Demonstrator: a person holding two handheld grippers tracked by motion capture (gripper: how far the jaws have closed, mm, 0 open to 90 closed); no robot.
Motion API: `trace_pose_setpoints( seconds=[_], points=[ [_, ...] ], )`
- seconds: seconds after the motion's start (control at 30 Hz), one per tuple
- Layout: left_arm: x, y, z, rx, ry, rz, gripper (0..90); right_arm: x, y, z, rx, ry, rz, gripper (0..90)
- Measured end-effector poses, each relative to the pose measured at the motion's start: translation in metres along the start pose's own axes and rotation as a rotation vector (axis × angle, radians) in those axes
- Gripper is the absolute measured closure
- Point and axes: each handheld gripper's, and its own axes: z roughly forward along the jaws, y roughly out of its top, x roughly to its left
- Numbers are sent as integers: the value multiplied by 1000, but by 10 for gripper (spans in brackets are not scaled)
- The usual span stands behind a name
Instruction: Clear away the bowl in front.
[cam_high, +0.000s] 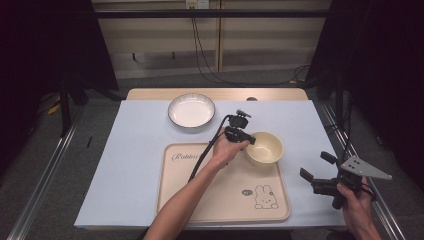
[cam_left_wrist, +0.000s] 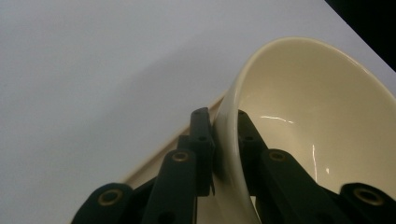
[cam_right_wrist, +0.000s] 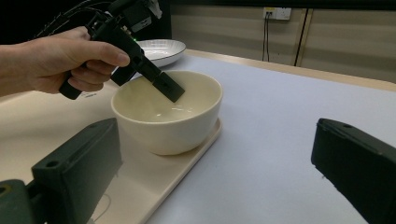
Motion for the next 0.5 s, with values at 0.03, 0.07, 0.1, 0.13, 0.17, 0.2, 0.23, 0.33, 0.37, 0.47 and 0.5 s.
trace_pose_setpoints(
  seconds=[0.03,0.07,0.1,0.13,0.17,0.2,0.23,0.33,0.37,0.47,0.5],
  points=[
    [1,0,-1,-6,-9,-9,807,0,0,0,-3,-3,-3,15],
    [1,0,-2,-8,-6,-1,797,0,0,0,-1,0,-2,15],
    [1,-1,-4,-18,10,0,743,0,0,0,-4,-5,2,15],
    [1,-1,-4,-18,10,0,735,0,0,0,-4,-5,2,15],
    [-1,-1,-5,-35,17,11,712,0,0,0,-2,-6,2,15],
    [-1,-1,-5,-35,17,11,683,0,0,0,-2,-6,2,15],
    [0,-1,-6,-23,24,40,683,0,0,-1,-5,-7,2,15],
    [-2,-2,-8,-54,27,62,599,0,0,0,-7,-8,-1,15],
    [-2,-3,-9,-70,34,76,579,0,1,0,-2,-2,-3,15],
    [-2,-4,-11,-107,53,99,445,-1,0,0,-6,-6,-2,15],
    [-4,-5,-12,-128,81,99,391,-1,0,0,-6,-6,-2,15]
  ],
)
